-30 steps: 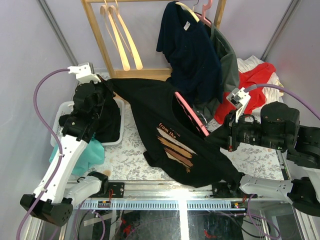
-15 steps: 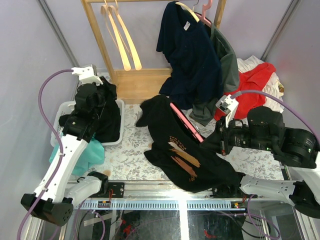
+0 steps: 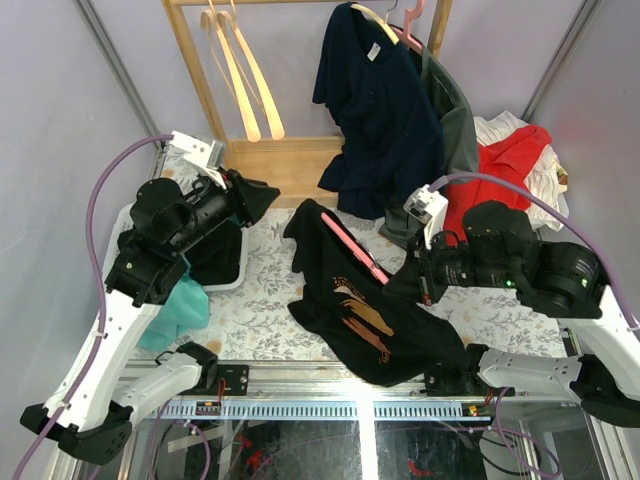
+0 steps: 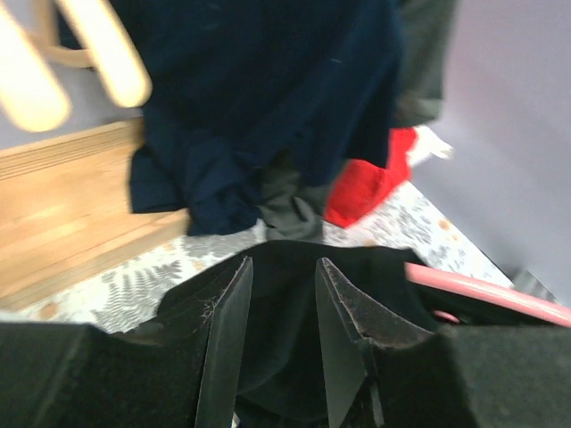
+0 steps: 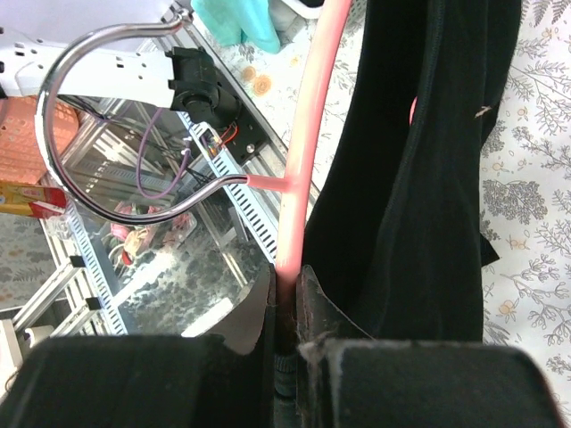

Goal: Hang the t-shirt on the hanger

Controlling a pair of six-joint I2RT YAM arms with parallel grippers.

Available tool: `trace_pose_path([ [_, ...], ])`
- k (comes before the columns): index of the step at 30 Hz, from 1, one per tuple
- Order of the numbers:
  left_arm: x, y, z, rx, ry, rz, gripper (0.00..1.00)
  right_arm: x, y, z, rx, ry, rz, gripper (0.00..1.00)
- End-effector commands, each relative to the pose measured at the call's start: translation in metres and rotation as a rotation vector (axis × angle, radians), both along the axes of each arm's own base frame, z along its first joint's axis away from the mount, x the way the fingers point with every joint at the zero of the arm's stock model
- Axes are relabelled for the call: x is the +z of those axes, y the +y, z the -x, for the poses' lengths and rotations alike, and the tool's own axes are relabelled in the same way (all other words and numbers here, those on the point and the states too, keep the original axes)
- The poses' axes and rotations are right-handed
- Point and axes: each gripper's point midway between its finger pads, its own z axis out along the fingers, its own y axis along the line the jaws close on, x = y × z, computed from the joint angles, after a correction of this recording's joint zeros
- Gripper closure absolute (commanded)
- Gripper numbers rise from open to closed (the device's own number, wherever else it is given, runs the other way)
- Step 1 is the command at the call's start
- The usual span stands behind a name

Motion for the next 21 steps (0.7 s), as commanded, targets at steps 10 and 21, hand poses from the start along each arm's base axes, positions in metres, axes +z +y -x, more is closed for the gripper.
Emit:
trace_pose_path([
  [10,0.061,-0.059,0.079,-0.483,0.070,0.296,0.61,0.002,0.029,-0.042,-0.068,-0.091,0.009,1.00],
  [21,0.042,-0.076,0.093,-0.692,-0.104,0.020,0.54,-0.013,0.056,-0.022,0.124,-0.016,0.017,1.00],
])
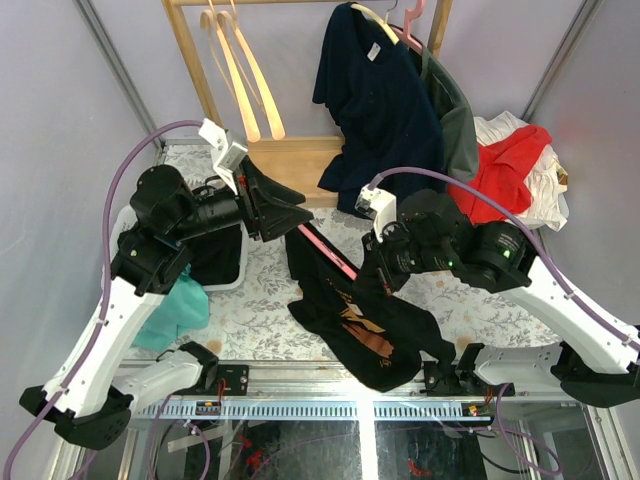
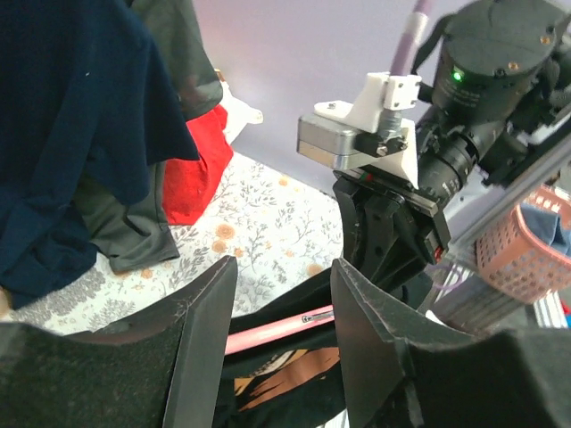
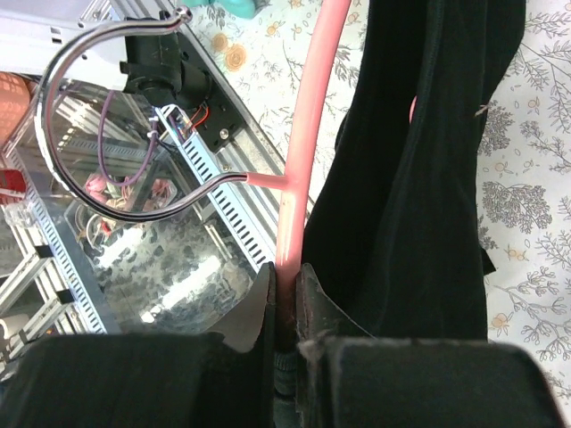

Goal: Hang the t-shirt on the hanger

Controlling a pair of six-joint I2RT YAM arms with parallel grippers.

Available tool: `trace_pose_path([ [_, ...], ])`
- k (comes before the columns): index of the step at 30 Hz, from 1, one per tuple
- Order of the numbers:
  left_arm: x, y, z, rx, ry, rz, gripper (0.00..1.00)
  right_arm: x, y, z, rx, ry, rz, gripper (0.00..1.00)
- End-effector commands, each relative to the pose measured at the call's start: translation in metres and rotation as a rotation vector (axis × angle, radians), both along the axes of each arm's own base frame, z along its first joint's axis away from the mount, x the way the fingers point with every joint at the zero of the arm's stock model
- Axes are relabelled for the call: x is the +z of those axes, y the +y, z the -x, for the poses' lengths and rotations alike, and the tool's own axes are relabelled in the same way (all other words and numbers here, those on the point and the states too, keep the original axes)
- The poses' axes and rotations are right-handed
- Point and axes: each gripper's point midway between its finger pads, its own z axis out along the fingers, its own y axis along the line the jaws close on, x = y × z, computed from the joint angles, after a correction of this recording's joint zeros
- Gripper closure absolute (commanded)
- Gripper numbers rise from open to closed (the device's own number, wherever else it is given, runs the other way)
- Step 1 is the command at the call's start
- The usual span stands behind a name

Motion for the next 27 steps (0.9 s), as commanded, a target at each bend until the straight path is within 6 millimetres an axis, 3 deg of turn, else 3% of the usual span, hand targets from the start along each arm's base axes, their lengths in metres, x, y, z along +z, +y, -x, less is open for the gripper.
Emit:
trace_pose_path([
  [1,-0.008,-0.007,0.017,-0.149,-0.099,-0.084,0.54,0.029,0.012,0.007,0.094,-0.050,-0.106,1.00],
  [5,-0.009,0.000,0.000,0.001,0.042,-0.051,0.55,0.032,0.003,-0.004,0.024,-0.083,-0.083,1.00],
  [9,0.009,0.008,-0.002,0.100,0.225,0.101,0.52,0.025,0.001,-0.025,-0.080,-0.123,-0.042,1.00],
  [12,0.010,0.003,0.002,0.068,0.334,0.174,0.28,0.023,0.002,-0.042,-0.149,-0.161,-0.033,1.00],
  [21,-0.018,-0.002,-0.003,0.052,0.566,0.337,0.24,0.033,0.000,-0.084,-0.336,-0.289,-0.056,1.00],
  [27,-0.021,-0.004,-0.010,0.067,0.650,0.458,0.22,0.032,0.009,-0.098,-0.372,-0.326,-0.081,1.00],
])
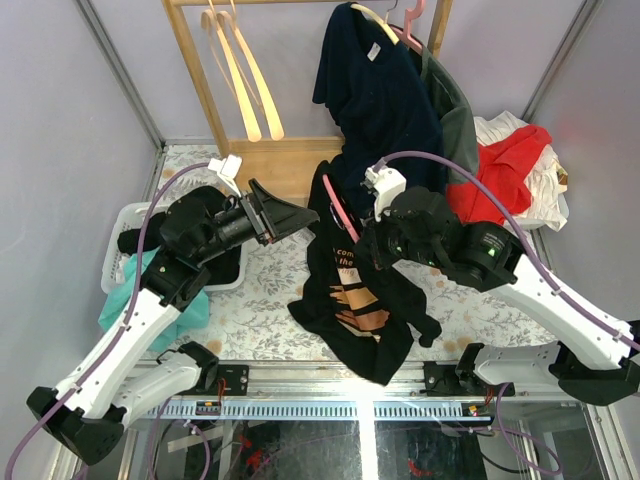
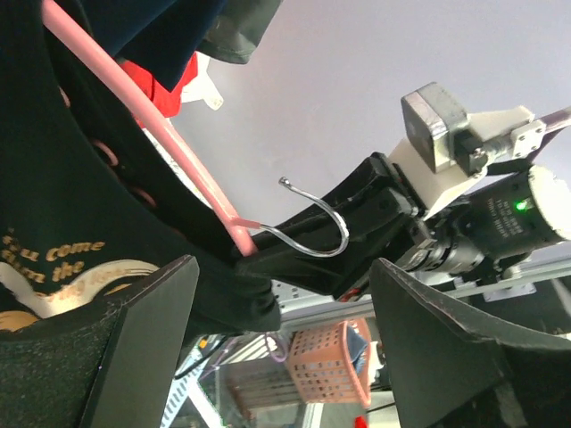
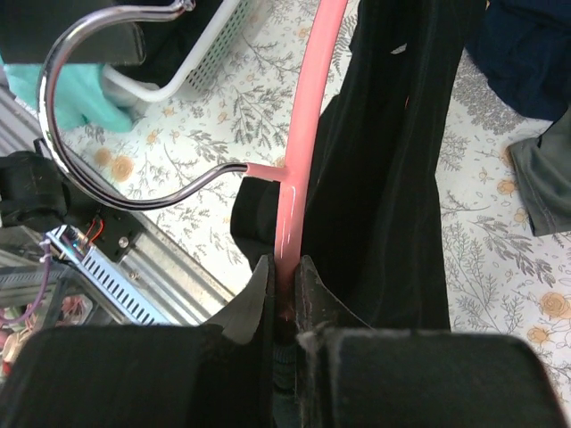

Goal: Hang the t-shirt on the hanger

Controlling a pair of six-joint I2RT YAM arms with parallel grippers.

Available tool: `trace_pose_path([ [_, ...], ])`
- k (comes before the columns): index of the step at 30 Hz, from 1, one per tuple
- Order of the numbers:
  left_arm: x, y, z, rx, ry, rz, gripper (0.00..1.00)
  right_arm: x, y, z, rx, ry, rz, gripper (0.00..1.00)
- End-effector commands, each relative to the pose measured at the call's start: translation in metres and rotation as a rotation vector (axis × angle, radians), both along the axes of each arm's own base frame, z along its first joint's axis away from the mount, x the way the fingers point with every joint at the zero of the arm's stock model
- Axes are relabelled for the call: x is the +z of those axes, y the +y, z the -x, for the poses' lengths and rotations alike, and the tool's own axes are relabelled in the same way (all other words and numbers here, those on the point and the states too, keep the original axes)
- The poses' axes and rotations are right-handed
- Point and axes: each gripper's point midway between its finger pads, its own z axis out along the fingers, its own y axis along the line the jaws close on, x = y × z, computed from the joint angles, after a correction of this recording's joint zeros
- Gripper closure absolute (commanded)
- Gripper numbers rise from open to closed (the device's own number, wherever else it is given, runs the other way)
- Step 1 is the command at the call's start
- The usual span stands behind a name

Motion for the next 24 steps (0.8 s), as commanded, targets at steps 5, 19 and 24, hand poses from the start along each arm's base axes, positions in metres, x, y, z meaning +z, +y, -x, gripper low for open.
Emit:
trace_pose_path([
  [5,0.051,0.000,0.000,0.045,-0.030,0.247,0.22,0.033,0.022,-0.032,-0.061,-0.138,-0.119,1.00],
  [19,0.050,-0.034,0.000,0.042,-0.005,0.287,0.24,0.031,0.030,-0.037,-0.069,-0.138,-0.147,1.00],
  [24,0.051,-0.031,-0.006,0.093,-0.024,0.271,0.43,0.033,0.030,-0.034,-0.063,-0.133,-0.158,1.00],
])
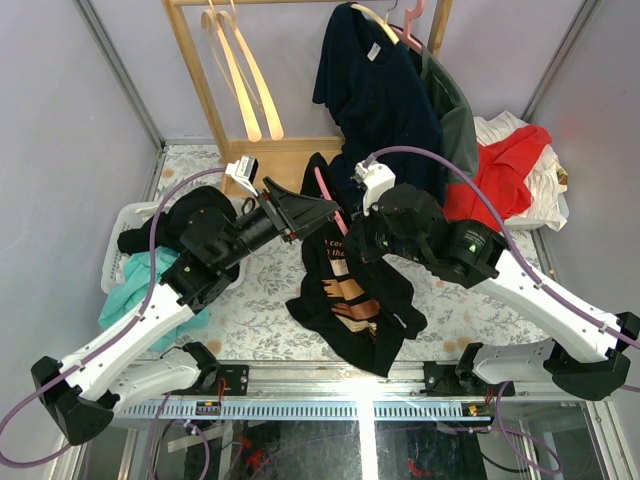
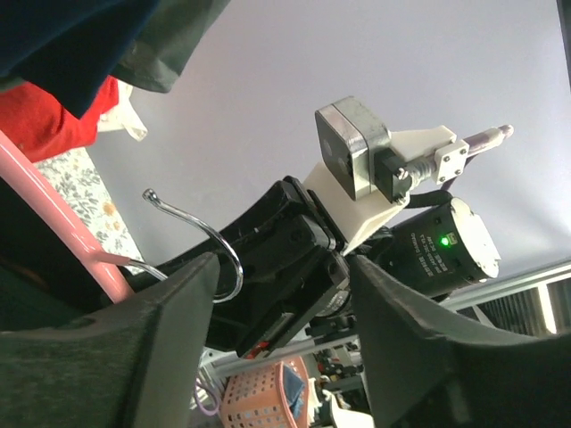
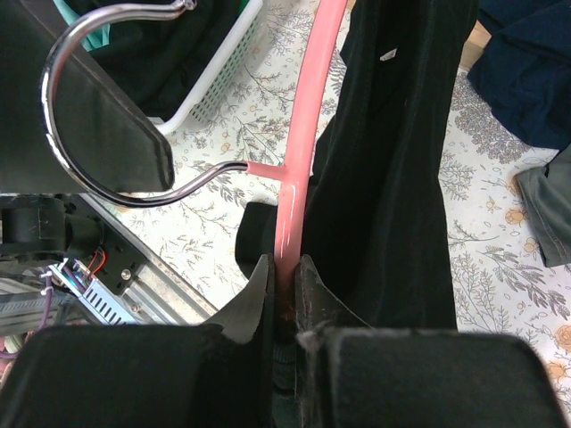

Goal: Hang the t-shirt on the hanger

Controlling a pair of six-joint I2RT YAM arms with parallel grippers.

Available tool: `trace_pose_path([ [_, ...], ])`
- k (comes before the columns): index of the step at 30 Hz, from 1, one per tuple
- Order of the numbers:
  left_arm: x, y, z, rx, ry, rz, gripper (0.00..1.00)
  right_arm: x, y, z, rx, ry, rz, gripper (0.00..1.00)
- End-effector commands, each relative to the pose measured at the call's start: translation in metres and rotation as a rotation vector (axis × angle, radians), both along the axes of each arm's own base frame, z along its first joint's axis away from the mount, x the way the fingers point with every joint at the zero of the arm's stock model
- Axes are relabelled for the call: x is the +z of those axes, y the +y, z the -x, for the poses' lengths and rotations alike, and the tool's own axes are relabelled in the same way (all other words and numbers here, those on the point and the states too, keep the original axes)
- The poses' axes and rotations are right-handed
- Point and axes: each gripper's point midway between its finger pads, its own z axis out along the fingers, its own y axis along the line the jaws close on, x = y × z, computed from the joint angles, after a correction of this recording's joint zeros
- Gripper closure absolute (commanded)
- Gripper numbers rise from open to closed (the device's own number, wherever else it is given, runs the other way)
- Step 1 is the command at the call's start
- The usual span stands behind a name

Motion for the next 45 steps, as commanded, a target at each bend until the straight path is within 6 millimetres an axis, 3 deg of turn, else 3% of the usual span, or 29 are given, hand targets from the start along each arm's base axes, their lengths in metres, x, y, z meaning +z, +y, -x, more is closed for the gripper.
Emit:
trace_pose_path([
  [1,0.022,0.007,-0.005,0.068,-0.071,0.042,0.47,0.037,0.009,-0.013,-0.029,-0.096,-0.127,1.00],
  [5,0.024,0.000,-0.009,0.056,-0.073,0.036,0.65,0.036,0.008,-0.012,-0.030,-0.090,-0.126,1.00],
  [10,0.024,-0.008,-0.012,0.044,-0.067,0.025,0.98,0.035,0.010,-0.011,-0.020,-0.081,-0.128,1.00],
  [11,0.027,-0.007,-0.013,0.051,-0.070,0.023,1.00,0.035,0.011,-0.010,-0.017,-0.077,-0.129,1.00],
  [15,0.042,-0.004,-0.014,0.078,-0.093,0.010,1.00,0.049,0.012,-0.006,0.003,-0.079,-0.150,0.98],
  [21,0.074,-0.004,-0.017,0.095,-0.146,-0.001,1.00,0.080,0.002,0.005,0.035,-0.094,-0.160,0.64],
  [26,0.102,-0.006,-0.018,0.097,-0.196,-0.017,1.00,0.114,-0.016,0.016,0.055,-0.132,-0.162,0.53],
  [32,0.158,-0.006,-0.016,0.092,-0.295,-0.030,1.00,0.152,-0.050,0.019,0.003,-0.216,-0.138,0.51],
  [40,0.249,0.000,-0.004,0.088,-0.430,0.021,1.00,0.180,-0.076,0.019,-0.056,-0.289,-0.139,0.51],
  [45,0.277,0.015,0.003,0.108,-0.468,0.076,1.00,0.200,-0.093,0.023,-0.084,-0.332,-0.167,0.54],
])
